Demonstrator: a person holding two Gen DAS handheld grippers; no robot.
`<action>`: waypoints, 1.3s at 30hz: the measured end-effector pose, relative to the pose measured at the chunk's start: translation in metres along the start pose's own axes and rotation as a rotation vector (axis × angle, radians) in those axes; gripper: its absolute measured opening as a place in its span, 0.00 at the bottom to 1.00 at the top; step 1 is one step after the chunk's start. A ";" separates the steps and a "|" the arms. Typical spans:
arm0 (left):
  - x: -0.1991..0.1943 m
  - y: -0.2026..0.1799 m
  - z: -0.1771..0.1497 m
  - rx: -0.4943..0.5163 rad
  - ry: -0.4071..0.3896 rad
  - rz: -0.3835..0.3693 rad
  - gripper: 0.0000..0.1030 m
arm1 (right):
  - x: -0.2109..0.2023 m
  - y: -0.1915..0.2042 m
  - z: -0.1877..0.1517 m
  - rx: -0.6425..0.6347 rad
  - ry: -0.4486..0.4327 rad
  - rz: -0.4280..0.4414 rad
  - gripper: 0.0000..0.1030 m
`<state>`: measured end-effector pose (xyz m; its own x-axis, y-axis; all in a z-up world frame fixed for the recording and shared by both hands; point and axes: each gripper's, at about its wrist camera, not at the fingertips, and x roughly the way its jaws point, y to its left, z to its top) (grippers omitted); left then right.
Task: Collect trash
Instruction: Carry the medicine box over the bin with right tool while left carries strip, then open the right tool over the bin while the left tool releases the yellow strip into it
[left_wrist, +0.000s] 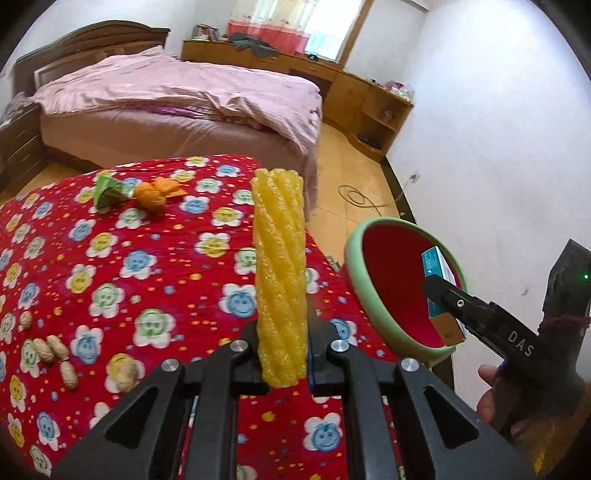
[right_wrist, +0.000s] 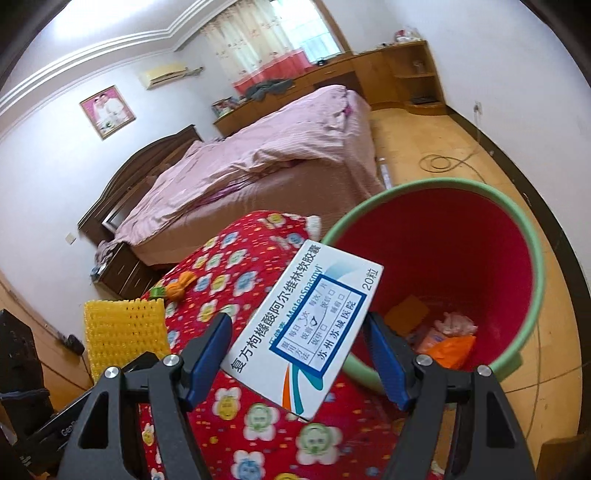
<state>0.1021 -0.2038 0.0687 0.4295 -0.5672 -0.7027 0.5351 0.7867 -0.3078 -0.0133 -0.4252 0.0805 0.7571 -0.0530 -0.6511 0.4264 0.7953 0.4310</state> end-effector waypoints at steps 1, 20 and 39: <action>0.002 -0.003 0.000 0.006 0.004 -0.003 0.11 | -0.001 -0.006 0.001 0.009 -0.002 -0.010 0.73; 0.046 -0.047 0.008 0.091 0.064 -0.027 0.11 | 0.010 -0.077 0.015 0.130 -0.013 -0.126 0.74; 0.087 -0.103 0.009 0.215 0.129 -0.099 0.11 | -0.028 -0.102 0.016 0.189 -0.104 -0.116 0.77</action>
<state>0.0912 -0.3364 0.0449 0.2781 -0.5923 -0.7562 0.7184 0.6508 -0.2456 -0.0700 -0.5147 0.0643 0.7404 -0.2071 -0.6395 0.5910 0.6538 0.4725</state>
